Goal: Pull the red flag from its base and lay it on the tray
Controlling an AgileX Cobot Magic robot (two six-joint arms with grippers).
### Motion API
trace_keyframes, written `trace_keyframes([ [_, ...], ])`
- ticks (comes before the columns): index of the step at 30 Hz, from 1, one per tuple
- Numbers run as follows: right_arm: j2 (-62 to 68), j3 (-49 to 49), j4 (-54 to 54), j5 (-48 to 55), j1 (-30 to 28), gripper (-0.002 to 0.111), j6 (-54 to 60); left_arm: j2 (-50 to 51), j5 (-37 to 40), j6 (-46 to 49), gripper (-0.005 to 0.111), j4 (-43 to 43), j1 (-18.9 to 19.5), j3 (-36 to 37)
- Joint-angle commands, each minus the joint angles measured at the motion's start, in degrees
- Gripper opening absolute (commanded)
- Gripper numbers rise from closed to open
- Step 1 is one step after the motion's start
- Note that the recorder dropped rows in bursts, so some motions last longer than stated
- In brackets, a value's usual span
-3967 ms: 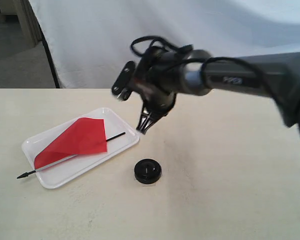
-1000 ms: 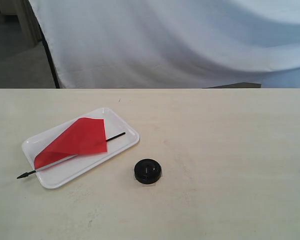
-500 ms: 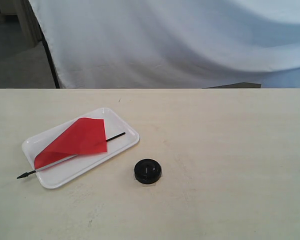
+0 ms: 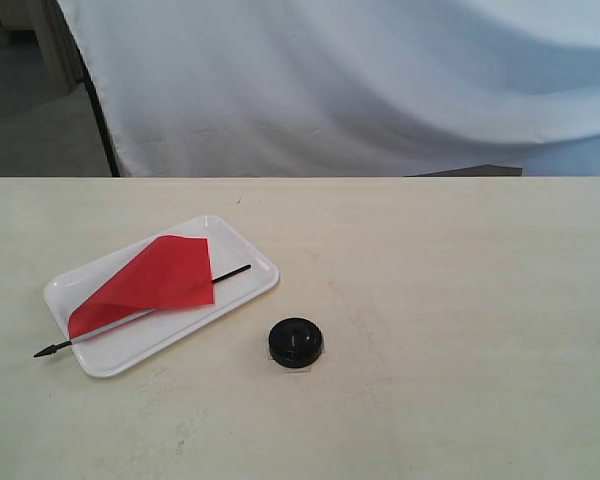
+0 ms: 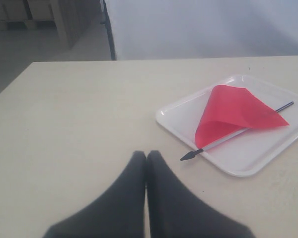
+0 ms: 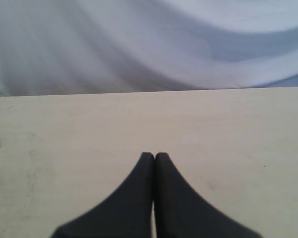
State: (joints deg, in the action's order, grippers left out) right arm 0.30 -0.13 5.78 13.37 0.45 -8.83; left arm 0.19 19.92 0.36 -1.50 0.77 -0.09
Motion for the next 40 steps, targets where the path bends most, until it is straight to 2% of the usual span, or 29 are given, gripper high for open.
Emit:
trace_keyframes([
  [1, -0.3, 0.1, 0.8, 2.7, -0.1, 0.000, 0.7, -0.2, -0.3, -0.4, 0.000, -0.1, -0.1, 0.1],
  [40, -0.3, 0.1, 0.8, 3.5, -0.1, 0.000, 0.6, -0.2, -0.3, -0.4, 0.000, -0.1, -0.1, 0.1],
])
